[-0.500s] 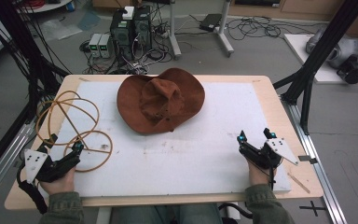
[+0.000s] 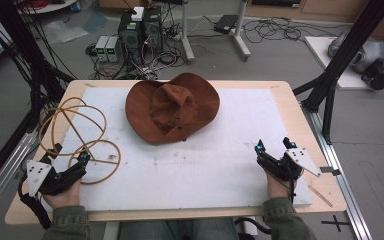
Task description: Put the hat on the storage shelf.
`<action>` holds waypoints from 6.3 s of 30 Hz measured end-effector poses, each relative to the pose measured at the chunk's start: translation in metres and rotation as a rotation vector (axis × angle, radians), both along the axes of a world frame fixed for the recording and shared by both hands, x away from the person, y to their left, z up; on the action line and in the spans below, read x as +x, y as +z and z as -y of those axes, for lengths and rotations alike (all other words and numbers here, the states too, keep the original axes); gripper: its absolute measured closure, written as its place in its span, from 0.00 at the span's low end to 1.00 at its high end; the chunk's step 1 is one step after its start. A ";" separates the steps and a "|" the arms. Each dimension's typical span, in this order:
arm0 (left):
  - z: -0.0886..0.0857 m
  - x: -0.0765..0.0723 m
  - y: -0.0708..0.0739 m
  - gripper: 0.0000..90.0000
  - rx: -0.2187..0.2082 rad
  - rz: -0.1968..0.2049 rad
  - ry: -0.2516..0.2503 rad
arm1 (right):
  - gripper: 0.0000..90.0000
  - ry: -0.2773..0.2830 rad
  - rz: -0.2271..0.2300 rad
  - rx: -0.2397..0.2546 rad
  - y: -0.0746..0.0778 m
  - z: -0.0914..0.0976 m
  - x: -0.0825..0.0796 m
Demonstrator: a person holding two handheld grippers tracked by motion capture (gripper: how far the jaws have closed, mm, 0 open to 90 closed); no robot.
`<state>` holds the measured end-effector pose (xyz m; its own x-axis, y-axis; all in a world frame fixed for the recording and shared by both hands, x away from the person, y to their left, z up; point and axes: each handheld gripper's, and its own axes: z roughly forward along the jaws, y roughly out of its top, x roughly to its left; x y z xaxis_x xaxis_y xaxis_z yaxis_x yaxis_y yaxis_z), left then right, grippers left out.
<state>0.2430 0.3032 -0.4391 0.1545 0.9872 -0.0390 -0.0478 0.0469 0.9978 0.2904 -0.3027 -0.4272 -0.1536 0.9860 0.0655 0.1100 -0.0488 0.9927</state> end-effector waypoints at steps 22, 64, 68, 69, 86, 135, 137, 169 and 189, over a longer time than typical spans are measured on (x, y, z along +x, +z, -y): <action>0.006 -0.001 0.000 0.19 0.031 -0.001 -0.014 | 0.12 0.065 0.063 -0.024 0.025 -0.022 0.006; 0.000 -0.001 0.002 0.19 -0.024 0.017 -0.019 | 0.12 0.206 -0.229 -0.217 0.016 -0.264 0.112; 0.000 0.000 0.001 0.19 -0.026 0.013 -0.020 | 0.12 0.188 -0.265 -0.206 0.005 -0.265 0.119; 0.000 0.001 0.001 0.19 -0.025 0.012 -0.021 | 0.12 0.177 -0.282 -0.199 -0.001 -0.266 0.125; 0.001 0.001 0.002 0.19 -0.020 0.019 -0.032 | 0.94 0.200 -0.334 -0.174 -0.010 -0.263 0.140; -0.002 0.000 -0.002 0.19 -0.032 0.011 -0.021 | 1.00 0.297 0.085 0.123 0.085 -0.211 0.092; -0.002 -0.001 -0.002 0.19 -0.037 0.013 -0.018 | 1.00 0.309 0.110 0.134 0.094 -0.210 0.089; -0.007 -0.008 -0.005 0.19 -0.055 0.017 -0.011 | 0.99 0.741 0.257 0.122 0.176 -0.308 0.049; -0.006 -0.007 -0.006 0.19 -0.046 0.011 -0.014 | 0.99 1.007 0.066 0.000 0.167 -0.366 0.041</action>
<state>0.2363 0.3096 -0.4454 0.1690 0.9822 -0.0823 -0.0581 0.0932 0.9940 0.3319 0.0632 -0.2605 -0.9180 0.3956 0.0266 0.0446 0.0364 0.9983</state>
